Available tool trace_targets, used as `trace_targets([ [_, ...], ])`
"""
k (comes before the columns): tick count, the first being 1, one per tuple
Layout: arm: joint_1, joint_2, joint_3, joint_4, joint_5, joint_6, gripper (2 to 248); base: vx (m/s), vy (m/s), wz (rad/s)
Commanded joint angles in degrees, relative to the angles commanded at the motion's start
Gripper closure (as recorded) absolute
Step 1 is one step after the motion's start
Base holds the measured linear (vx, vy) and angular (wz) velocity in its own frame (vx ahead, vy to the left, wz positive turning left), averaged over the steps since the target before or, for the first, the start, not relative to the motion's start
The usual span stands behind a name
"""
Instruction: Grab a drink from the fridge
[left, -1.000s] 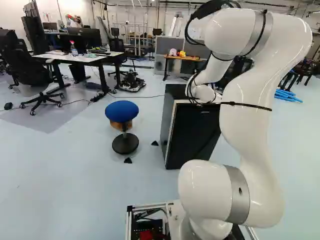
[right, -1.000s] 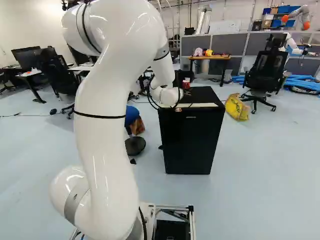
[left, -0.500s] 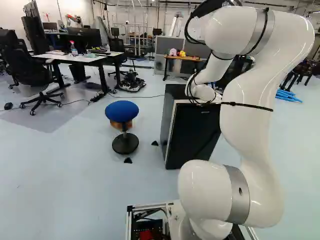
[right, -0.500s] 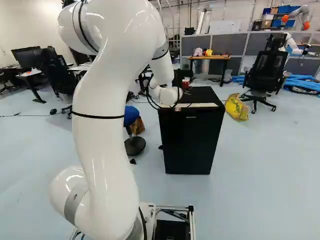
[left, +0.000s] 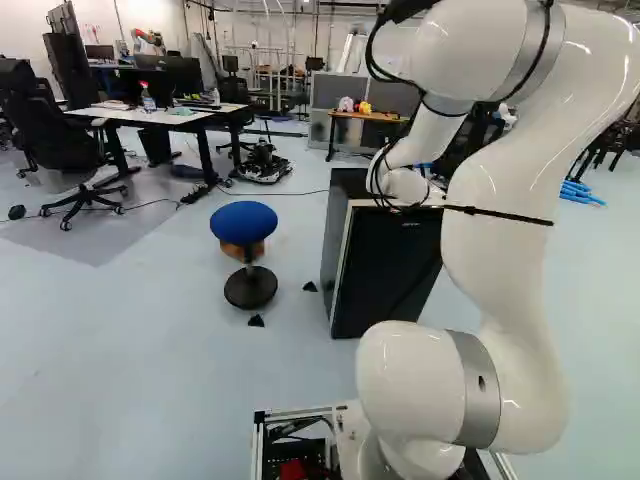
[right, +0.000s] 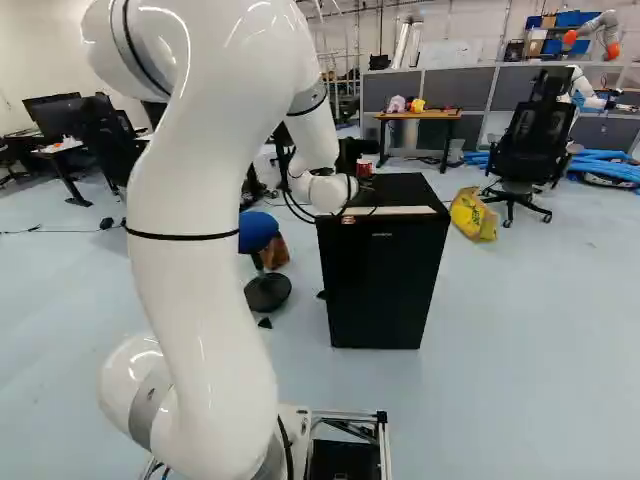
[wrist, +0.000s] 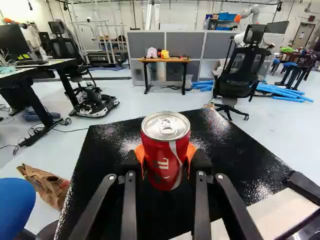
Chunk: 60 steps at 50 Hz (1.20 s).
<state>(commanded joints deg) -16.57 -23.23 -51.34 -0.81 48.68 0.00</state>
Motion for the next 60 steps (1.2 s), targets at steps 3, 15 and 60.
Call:
trace_targets([
  [3, 0.3, 0.8, 0.9, 0.0, 0.0, 0.0, 151, 0.0, 0.0, 0.0],
  [15, 1.8, 4.3, 5.0, 0.1, 0.1, 0.0, 151, 0.0, 0.0, 0.0],
  [60, 9.9, 23.3, 27.6, 0.5, 0.8, 0.0, 151, 0.0, 0.0, 0.0],
])
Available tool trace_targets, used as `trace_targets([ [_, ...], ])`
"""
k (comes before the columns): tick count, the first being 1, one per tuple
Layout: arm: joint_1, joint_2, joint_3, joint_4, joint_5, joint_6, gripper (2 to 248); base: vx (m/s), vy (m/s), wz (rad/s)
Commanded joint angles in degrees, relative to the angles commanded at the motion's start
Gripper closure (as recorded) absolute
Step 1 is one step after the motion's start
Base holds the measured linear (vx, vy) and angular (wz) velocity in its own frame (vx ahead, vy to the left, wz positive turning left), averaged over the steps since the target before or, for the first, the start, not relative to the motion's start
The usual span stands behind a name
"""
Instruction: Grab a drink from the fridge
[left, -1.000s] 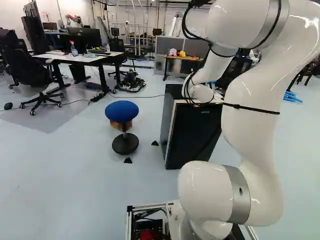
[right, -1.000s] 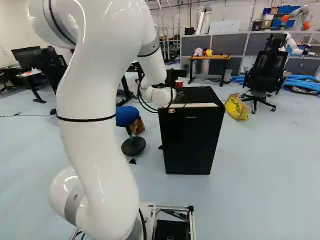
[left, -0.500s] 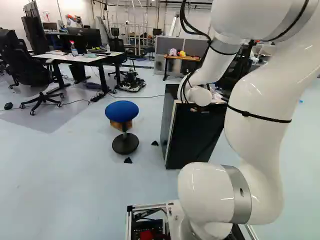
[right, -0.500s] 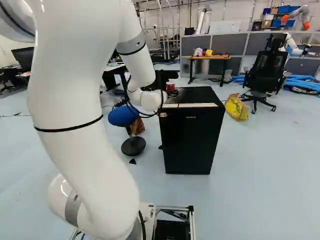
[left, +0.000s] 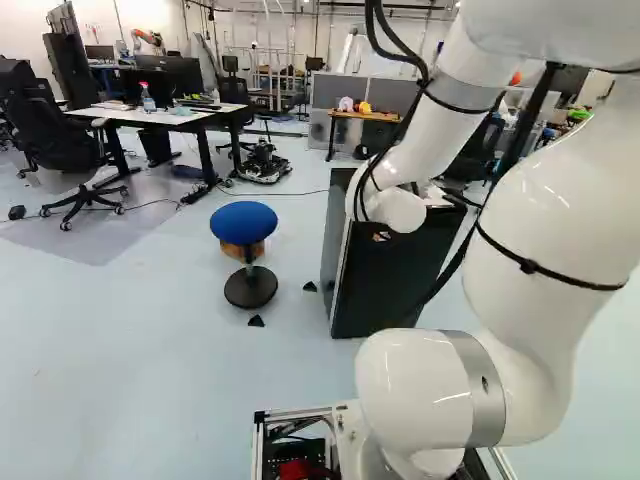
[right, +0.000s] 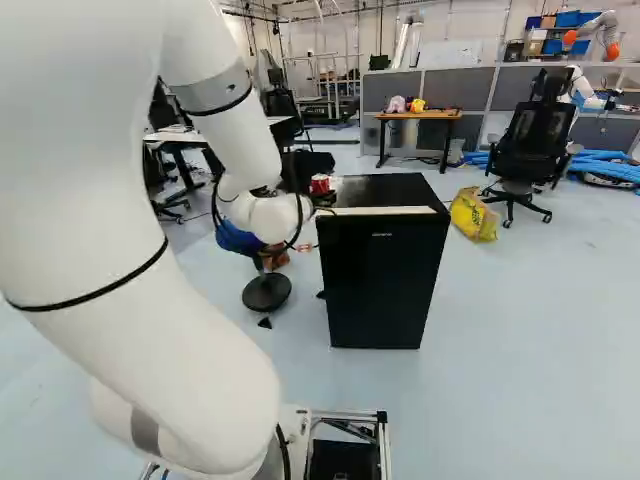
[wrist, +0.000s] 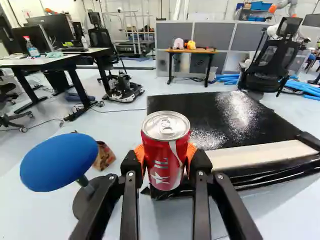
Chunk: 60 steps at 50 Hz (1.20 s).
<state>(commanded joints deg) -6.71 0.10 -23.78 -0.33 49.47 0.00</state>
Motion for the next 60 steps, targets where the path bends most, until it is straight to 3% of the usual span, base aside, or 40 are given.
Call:
trace_targets([
  [30, 4.3, 10.1, 11.9, 0.2, 0.3, 0.0, 151, 0.0, 0.0, 0.0],
  [60, 6.4, 15.2, 17.9, 0.3, 0.5, 0.0, 151, 0.0, 0.0, 0.0],
])
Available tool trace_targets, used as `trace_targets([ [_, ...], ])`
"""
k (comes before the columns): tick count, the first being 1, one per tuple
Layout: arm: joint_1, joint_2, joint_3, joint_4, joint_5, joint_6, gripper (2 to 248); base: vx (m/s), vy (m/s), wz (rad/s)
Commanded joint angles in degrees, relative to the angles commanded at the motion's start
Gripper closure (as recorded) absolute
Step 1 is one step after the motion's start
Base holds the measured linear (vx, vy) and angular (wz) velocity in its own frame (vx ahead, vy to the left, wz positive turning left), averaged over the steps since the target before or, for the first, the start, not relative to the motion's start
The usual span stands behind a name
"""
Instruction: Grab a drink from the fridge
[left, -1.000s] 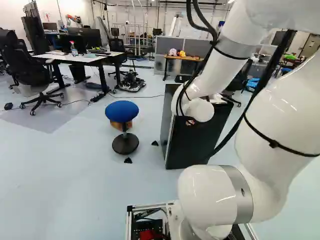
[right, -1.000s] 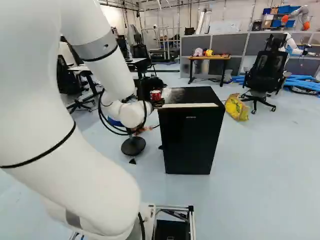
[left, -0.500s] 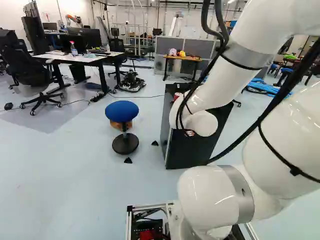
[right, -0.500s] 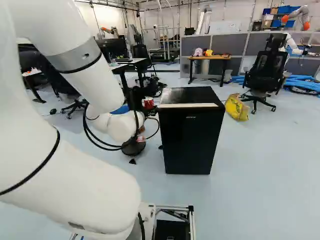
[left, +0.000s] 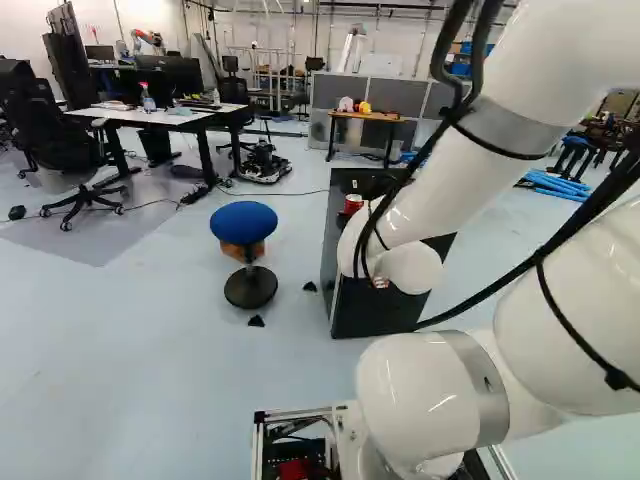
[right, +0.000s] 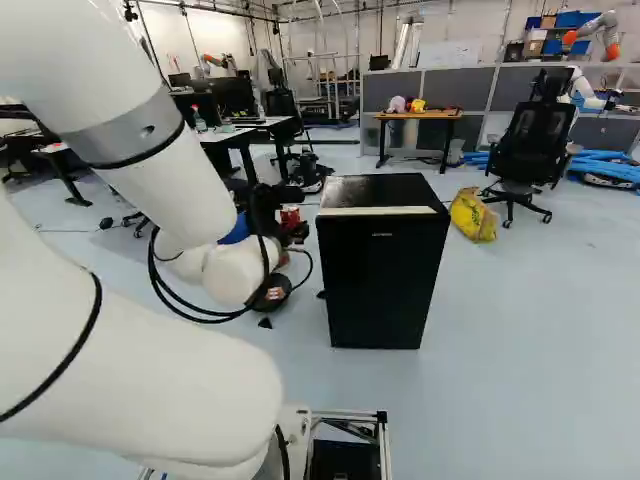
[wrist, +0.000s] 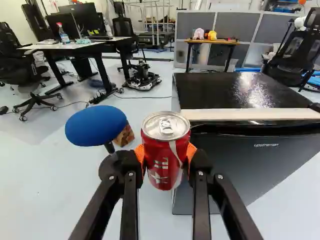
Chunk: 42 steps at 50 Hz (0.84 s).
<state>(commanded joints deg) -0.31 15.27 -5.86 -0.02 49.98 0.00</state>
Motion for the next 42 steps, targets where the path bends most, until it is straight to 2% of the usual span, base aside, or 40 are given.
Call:
trace_targets([
  [42, 0.3, 0.7, 0.9, 0.0, 0.0, 0.0, 151, 0.0, 0.0, 0.0],
])
